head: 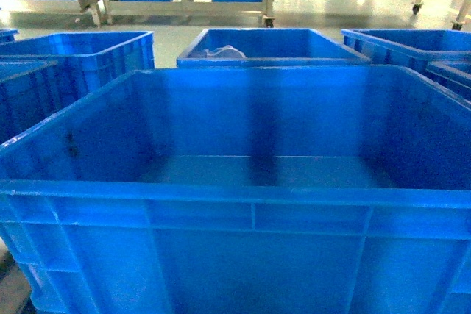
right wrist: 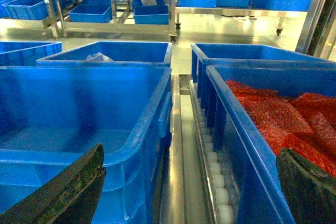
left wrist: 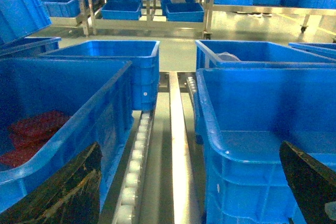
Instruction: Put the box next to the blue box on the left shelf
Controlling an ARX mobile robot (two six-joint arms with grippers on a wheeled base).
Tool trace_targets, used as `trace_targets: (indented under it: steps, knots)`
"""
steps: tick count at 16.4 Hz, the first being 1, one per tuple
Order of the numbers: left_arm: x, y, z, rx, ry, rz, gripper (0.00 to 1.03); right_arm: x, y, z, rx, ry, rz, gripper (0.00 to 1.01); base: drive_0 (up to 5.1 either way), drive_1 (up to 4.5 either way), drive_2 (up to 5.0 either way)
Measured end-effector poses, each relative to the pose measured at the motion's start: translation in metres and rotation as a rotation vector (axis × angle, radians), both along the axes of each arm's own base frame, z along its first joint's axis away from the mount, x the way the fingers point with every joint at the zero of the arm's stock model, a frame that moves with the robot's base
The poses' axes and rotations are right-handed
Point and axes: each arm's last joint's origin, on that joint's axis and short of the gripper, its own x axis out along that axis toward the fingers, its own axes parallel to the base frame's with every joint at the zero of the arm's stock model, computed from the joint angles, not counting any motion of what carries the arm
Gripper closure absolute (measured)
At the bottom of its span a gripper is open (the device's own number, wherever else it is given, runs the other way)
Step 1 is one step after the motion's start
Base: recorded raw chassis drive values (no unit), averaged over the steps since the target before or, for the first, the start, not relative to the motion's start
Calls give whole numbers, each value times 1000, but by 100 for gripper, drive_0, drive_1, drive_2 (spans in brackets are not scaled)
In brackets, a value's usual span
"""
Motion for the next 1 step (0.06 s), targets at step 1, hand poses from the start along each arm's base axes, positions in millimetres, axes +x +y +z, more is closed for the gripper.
trace_targets:
  steps: [1]
  knots:
    - [0, 0, 0, 0, 0, 0, 5, 0, 0, 0, 0, 0, 0, 3, 0, 0, 0]
